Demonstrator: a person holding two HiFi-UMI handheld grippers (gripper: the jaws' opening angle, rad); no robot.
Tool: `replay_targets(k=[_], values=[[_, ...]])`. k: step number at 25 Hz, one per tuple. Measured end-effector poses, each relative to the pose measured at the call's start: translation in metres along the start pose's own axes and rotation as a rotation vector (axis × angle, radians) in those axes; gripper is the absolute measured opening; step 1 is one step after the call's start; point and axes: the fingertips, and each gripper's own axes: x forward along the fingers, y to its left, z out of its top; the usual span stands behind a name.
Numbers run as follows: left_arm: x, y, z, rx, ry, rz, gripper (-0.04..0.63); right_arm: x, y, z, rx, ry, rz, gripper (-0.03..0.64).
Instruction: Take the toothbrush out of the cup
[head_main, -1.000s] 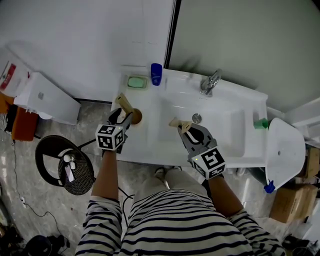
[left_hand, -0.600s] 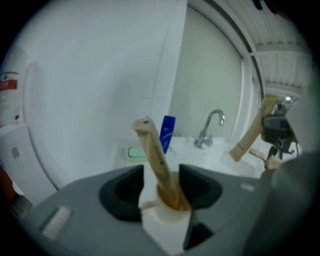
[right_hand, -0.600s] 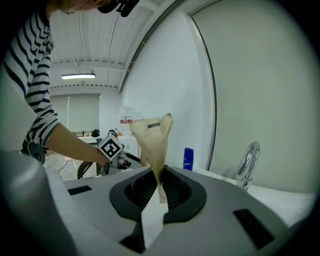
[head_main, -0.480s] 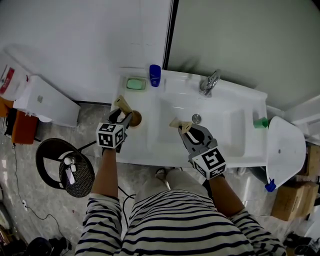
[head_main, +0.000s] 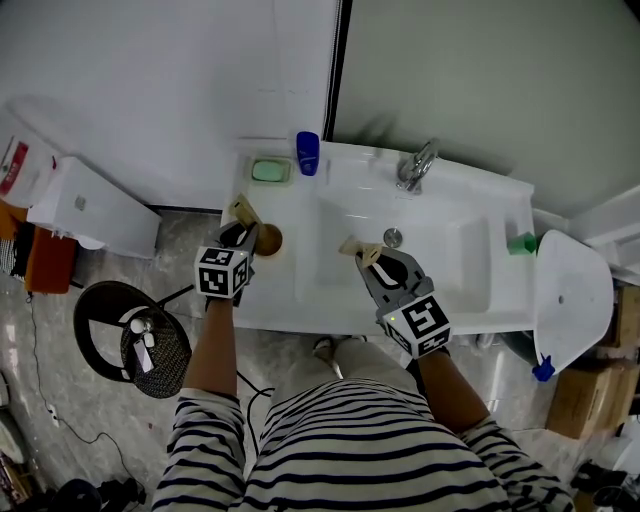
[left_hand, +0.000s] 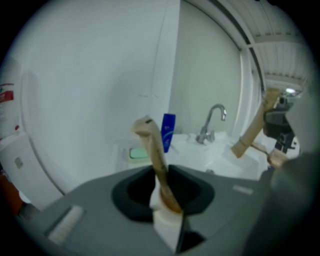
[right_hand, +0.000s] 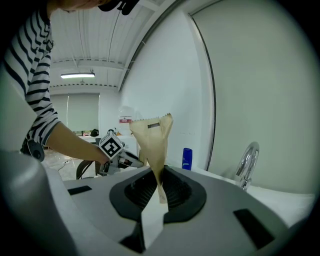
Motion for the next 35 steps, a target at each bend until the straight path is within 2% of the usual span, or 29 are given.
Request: replay_targets(k=[8, 18, 35], values=[[-0.006, -0.005, 0.01, 0.01, -0.034, -0.008, 0.051, -0.002, -0.002, 0.001, 0.001, -0.007, -0.007, 0.035], [-0.017, -0.01, 0.024, 0.0, -0.085, 0.0, 0.041, -0.008, -0.006, 0.006, -0.002, -0.02, -0.013, 0.035], [-0.068, -0.047, 0.079, 0.099, -0.243, -0.016, 0.041, -0.027, -0.002, 0.016, -0.011, -0.059, -0.044, 0.035]])
